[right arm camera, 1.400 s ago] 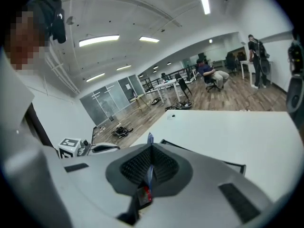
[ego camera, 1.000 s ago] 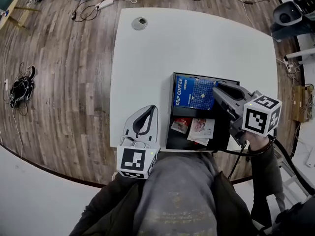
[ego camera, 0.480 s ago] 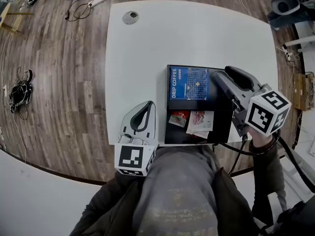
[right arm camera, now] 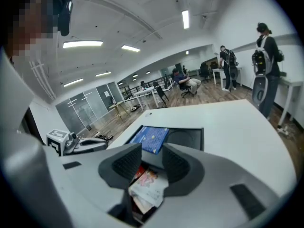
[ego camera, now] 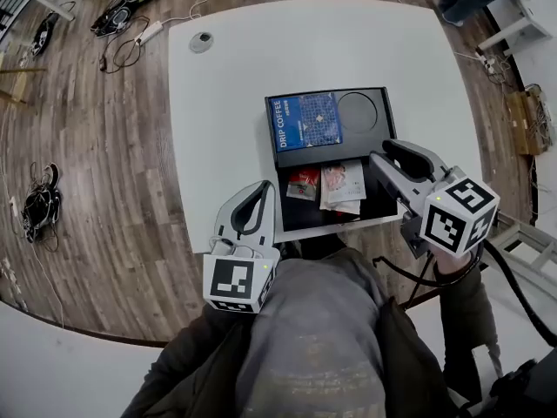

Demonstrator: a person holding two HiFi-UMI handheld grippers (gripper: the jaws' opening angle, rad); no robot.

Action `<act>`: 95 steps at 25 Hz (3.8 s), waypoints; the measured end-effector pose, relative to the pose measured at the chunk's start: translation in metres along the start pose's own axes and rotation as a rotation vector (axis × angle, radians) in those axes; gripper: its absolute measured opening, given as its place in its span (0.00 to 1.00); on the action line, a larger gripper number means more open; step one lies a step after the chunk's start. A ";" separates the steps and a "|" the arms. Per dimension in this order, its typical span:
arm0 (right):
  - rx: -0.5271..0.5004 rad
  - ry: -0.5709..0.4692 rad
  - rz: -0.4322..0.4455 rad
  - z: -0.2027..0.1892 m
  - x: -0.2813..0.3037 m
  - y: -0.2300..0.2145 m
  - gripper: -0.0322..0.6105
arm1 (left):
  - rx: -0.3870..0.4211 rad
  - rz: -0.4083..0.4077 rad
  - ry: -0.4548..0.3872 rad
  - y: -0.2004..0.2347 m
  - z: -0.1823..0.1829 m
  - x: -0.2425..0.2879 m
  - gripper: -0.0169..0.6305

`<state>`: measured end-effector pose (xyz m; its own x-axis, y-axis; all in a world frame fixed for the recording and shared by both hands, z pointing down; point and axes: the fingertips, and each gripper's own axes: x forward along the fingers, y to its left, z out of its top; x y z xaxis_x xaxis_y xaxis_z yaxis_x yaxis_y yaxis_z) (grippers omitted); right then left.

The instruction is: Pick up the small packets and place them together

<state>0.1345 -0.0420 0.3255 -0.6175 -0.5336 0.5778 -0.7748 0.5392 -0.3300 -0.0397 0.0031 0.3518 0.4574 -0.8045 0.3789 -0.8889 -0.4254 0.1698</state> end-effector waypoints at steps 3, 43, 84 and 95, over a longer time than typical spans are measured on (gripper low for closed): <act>0.072 0.098 0.008 -0.046 -0.006 0.008 0.26 | 0.023 -0.035 0.005 -0.015 -0.001 -0.006 0.03; 0.256 0.498 -0.156 -0.106 0.041 -0.021 0.27 | -0.076 -0.028 0.036 0.031 -0.009 0.032 0.03; 0.102 0.567 -0.039 -0.125 0.053 0.009 0.28 | -0.075 -0.015 0.046 0.028 -0.009 0.030 0.03; -0.044 0.597 0.033 -0.132 0.068 0.017 0.19 | -0.082 0.000 0.054 0.028 -0.010 0.029 0.03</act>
<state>0.0976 0.0173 0.4577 -0.4483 -0.0643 0.8916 -0.7420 0.5830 -0.3310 -0.0522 -0.0277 0.3767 0.4576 -0.7800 0.4268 -0.8888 -0.3884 0.2431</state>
